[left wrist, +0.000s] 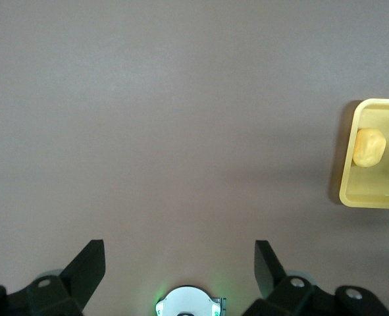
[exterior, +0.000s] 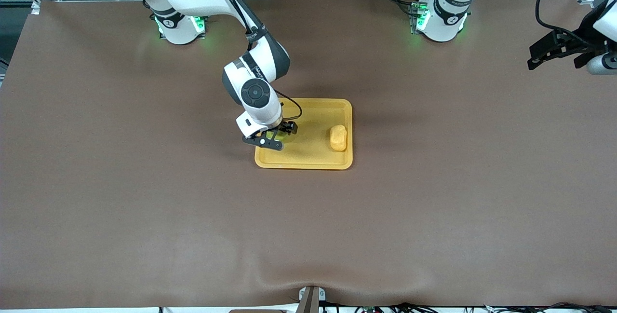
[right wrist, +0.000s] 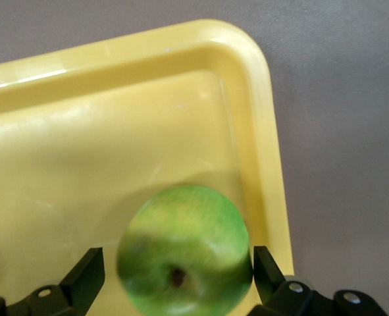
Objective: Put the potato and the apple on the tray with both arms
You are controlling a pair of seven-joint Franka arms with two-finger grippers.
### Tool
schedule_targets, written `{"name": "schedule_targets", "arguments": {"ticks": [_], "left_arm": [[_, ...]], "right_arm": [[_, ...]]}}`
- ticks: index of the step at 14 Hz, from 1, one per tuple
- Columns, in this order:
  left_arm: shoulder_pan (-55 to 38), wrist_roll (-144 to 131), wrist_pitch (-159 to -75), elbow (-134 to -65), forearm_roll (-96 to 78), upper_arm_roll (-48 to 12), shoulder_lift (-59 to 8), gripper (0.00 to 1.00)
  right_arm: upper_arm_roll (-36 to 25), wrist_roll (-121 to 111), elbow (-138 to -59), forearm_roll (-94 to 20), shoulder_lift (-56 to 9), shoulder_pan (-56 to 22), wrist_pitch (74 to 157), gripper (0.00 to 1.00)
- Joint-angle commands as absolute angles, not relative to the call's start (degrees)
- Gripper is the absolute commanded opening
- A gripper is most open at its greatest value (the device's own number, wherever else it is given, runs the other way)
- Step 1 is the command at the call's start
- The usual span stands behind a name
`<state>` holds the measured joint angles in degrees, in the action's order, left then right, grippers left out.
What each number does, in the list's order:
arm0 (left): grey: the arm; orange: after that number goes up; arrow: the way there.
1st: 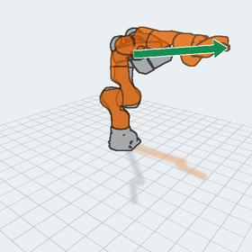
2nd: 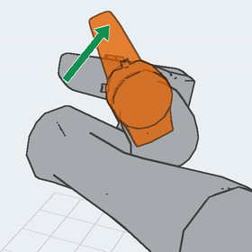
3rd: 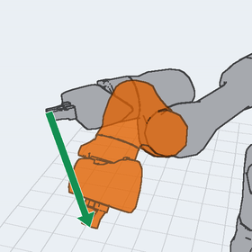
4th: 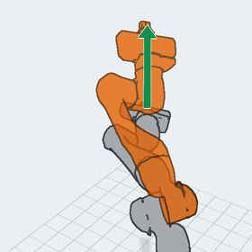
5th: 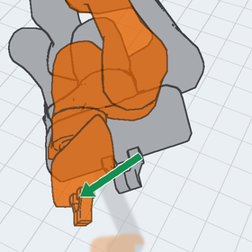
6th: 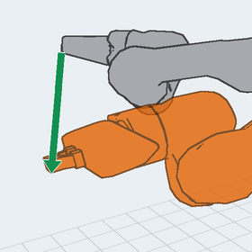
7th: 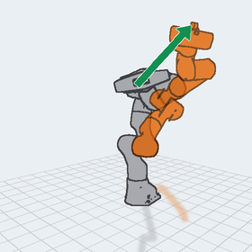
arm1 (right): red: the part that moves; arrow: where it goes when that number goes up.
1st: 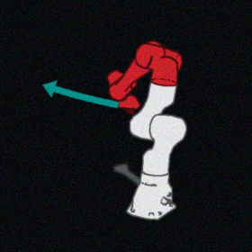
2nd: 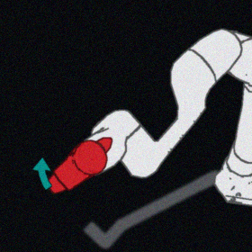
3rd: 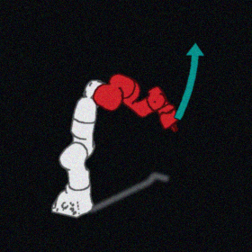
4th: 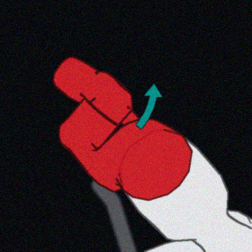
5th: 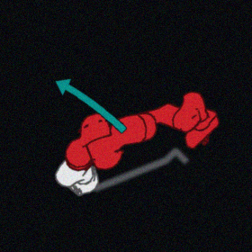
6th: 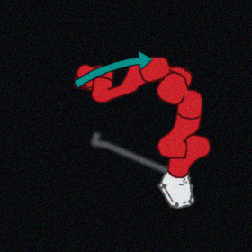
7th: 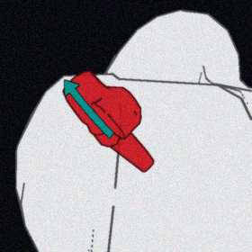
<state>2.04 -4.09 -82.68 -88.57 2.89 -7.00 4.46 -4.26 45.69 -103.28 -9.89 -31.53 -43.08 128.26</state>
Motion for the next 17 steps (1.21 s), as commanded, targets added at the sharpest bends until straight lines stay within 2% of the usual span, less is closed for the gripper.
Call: {"name": "schedule_targets", "arguments": {"ticks": [1,4,9,17], "left_arm": [[2.0,-3.4,-81.3,-88.9,2.1,-7.1,5.4,1.00],[2.0,-3.4,-81.3,-88.9,2.1,-7.1,5.4,1.00],[2.1,-3.4,-81.3,-88.9,2.1,-7.0,5.2,1.00],[2.0,-3.4,-81.5,-88.8,2.1,-7.1,4.9,1.00]], "right_arm": [[-4.3,46.0,-99.5,-10.2,-30.6,-42.2,121.5,1.00],[-4.4,46.1,-95.2,-10.1,-30.1,-40.8,117.9,1.00],[-4.4,45.8,-78.9,-10.2,-30.4,-32.6,100.9,1.00],[-4.7,45.6,-68.8,-9.3,-29.8,-22.4,89.1,1.00]]}}
